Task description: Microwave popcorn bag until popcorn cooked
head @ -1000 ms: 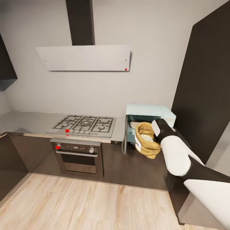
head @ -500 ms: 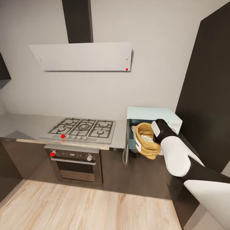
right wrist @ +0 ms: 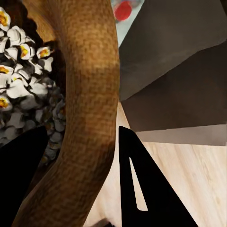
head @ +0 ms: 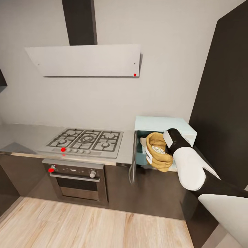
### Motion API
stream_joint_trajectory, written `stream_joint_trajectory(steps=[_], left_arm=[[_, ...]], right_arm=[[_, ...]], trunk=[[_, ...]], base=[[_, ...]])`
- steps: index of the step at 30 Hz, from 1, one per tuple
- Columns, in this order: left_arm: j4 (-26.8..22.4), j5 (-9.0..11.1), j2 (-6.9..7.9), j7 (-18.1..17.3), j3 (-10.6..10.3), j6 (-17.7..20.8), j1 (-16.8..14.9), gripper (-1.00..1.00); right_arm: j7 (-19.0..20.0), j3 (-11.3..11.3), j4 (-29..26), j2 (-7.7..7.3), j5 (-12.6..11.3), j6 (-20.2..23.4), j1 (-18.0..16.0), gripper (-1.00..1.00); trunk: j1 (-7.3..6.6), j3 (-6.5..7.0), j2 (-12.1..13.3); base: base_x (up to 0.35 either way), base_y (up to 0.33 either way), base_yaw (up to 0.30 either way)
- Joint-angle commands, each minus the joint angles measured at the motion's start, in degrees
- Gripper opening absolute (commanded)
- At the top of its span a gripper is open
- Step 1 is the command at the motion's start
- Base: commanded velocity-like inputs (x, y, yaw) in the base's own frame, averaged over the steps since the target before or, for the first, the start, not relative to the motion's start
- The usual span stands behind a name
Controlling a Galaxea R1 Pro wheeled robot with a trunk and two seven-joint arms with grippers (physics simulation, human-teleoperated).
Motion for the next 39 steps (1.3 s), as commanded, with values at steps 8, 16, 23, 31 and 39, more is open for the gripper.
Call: stream_joint_trajectory(steps=[8, 16, 23, 31, 39], left_arm=[[0.0, 0.0, -0.02, 0.0, 0.1, -0.2, 0.0, 1.0], [0.0, 0.0, -0.02, 0.0, 0.2, -0.2, 0.0, 1.0], [0.0, 0.0, -0.02, 0.0, 0.2, -0.2, 0.0, 1.0], [0.0, 0.0, -0.02, 0.0, 0.2, -0.2, 0.0, 1.0], [0.0, 0.0, -0.02, 0.0, 0.2, -0.2, 0.3, 1.0]], right_arm=[[0.1, -0.4, -0.1, 0.09, 0.6, 0.3, -0.1, -1.0], [0.0, -0.4, -0.1, 0.01, 0.6, 0.3, 0.0, -1.0], [0.1, -0.4, 0.0, -0.41, 0.6, 0.2, 0.2, -1.0], [0.2, -0.4, 0.2, -1.45, 0.6, 0.0, 0.9, -1.0], [0.3, -0.4, 0.2, -1.48, 0.6, -0.2, 1.3, -1.0]], trunk=[[0.07, -0.13, -0.1], [0.07, -0.13, -0.1], [0.07, -0.13, -0.1], [0.07, -0.13, -0.1], [0.07, -0.13, -0.1]], base=[[0.056, -0.04, 0.0], [0.0, 0.0, 0.0], [0.0, 0.0, 0.0], [0.0, 0.0, 0.0], [0.0, 0.0, 0.0]])
